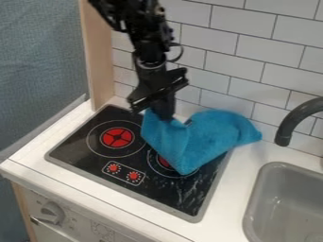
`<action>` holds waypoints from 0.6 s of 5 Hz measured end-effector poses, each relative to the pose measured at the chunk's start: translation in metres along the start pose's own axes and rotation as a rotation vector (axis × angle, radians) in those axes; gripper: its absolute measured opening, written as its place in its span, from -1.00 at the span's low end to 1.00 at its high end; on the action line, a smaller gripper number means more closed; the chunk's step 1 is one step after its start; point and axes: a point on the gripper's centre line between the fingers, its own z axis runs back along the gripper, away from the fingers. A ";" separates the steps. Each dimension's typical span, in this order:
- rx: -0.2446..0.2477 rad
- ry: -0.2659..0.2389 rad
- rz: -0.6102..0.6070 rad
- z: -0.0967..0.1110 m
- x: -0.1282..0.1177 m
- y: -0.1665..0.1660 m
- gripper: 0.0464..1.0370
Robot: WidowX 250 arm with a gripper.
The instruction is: Put down the cloth from the burner
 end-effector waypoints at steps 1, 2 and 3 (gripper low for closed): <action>-0.006 -0.009 0.000 -0.009 -0.004 -0.025 -0.96; 0.001 -0.007 0.011 -0.024 -0.007 -0.042 -0.96; 0.018 -0.013 -0.002 -0.037 -0.008 -0.053 -0.96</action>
